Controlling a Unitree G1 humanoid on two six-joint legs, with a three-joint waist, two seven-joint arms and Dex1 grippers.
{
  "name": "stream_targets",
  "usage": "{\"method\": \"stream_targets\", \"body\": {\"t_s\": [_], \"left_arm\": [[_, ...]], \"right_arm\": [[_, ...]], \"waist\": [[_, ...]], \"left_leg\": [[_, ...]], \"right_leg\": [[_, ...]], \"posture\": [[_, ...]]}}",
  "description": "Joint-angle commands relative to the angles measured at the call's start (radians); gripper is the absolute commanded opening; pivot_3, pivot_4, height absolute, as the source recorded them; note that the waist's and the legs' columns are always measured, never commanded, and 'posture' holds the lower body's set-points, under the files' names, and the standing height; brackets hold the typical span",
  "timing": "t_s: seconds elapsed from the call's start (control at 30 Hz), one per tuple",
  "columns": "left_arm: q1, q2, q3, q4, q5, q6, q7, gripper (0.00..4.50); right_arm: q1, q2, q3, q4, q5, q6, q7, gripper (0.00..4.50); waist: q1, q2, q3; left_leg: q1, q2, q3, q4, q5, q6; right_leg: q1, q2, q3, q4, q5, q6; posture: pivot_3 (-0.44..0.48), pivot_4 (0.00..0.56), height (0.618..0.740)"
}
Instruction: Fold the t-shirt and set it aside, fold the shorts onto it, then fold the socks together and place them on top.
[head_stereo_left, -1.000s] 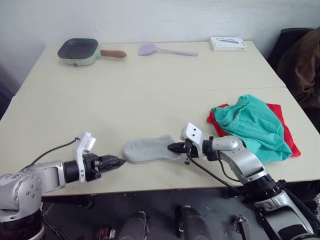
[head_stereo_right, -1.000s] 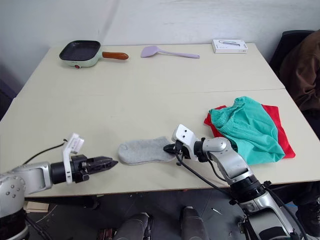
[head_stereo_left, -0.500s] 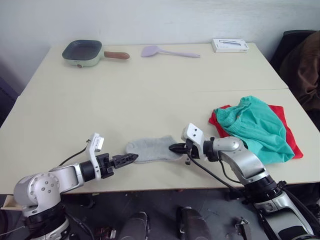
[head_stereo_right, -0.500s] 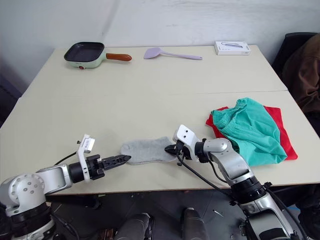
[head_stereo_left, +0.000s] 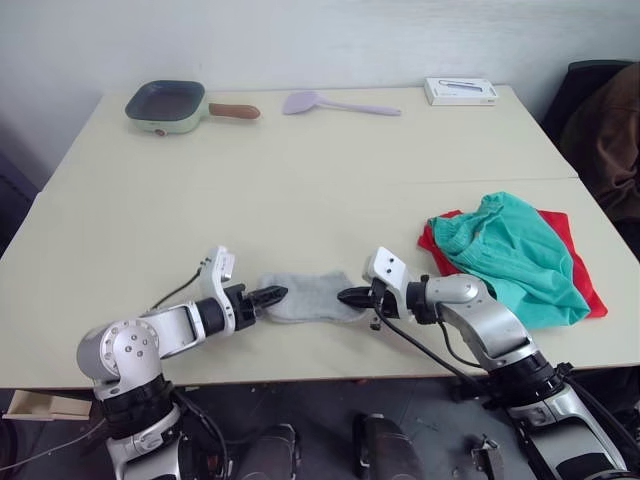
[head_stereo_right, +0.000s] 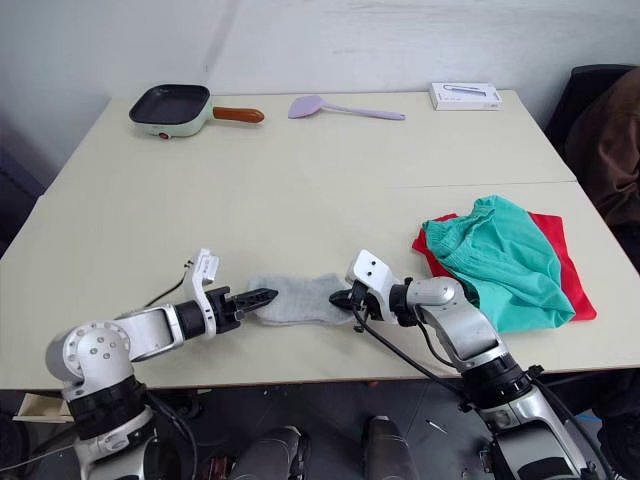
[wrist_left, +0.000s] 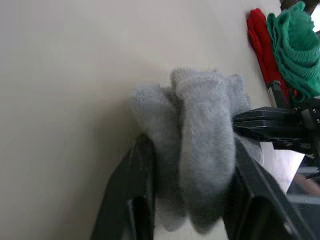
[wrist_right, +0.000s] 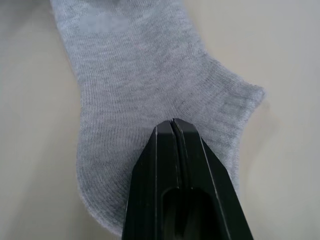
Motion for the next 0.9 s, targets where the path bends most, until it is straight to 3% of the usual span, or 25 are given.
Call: {"method": "stream_targets", "body": {"t_s": [0.03, 0.07, 0.27, 0.37, 0.57, 0.73, 0.9], "left_arm": [[-0.073, 0.107, -0.152, -0.093, -0.01, -0.035, -0.044, 0.51], [-0.092, 0.141, -0.205, -0.093, -0.005, -0.052, -0.059, 0.19], [-0.249, 0.422, -0.717, -0.022, 0.158, -0.316, -0.261, 0.19], [-0.332, 0.459, -0.889, 0.071, 0.269, -0.455, -0.334, 0.19], [-0.461, 0.293, -0.973, 0.279, 0.335, -0.538, -0.405, 0.19], [-0.49, 0.222, -1.03, 0.338, 0.382, -0.541, -0.441, 0.19], [-0.476, 0.216, -1.067, 0.363, 0.435, -0.554, -0.474, 0.19]], "right_arm": [[0.017, -0.006, -0.007, -0.004, -0.005, 0.01, 0.003, 0.0], [0.016, -0.006, -0.007, -0.001, -0.005, 0.009, 0.003, 0.0], [0.025, 0.005, -0.008, 0.003, -0.01, 0.008, -0.014, 0.0], [0.032, 0.012, -0.012, 0.001, -0.011, 0.008, -0.029, 0.0], [0.081, 0.007, -0.042, -0.04, -0.007, 0.029, -0.07, 0.0], [0.116, 0.004, -0.061, -0.08, -0.005, 0.048, -0.1, 0.0], [0.145, -0.003, -0.099, -0.147, 0.012, 0.085, -0.128, 0.0]], "waist": [[-0.001, 0.0, 0.0], [-0.003, 0.0, 0.0], [-0.006, 0.0, 0.0], [-0.006, 0.001, 0.0], [0.003, 0.0, 0.001], [0.0, 0.0, 0.001], [0.011, 0.0, 0.0]], "left_leg": [[0.0, 0.0, 0.0, 0.0, 0.0, 0.0], [0.0, 0.0, 0.0, 0.0, 0.0, 0.0], [0.0, 0.0, 0.0, -0.002, 0.0, -0.001], [0.0, 0.0, 0.0, -0.002, 0.0, 0.0], [-0.001, -0.001, -0.001, -0.002, 0.001, 0.001], [-0.001, 0.0, 0.0, -0.002, 0.0, 0.002], [-0.001, -0.001, -0.001, -0.002, 0.0, 0.003]], "right_leg": [[0.0, 0.0, 0.0, 0.0, 0.0, 0.0], [0.0, 0.0, 0.0, 0.0, 0.0, 0.0], [0.0, 0.0, 0.001, -0.001, 0.0, 0.0], [0.0, 0.0, 0.001, -0.002, 0.0, 0.0], [0.0, 0.0, 0.0, -0.003, 0.0, 0.0], [0.0, 0.0, 0.0, -0.004, 0.0, 0.0], [0.001, -0.001, 0.0, -0.004, 0.0, 0.001]], "posture": [[0.0, 0.15, 0.74], [0.0, 0.15, 0.74], [0.0, 0.15, 0.74], [0.0, 0.15, 0.74], [0.0, 0.15, 0.74], [0.0, 0.15, 0.74], [0.0, 0.15, 0.74]]}}
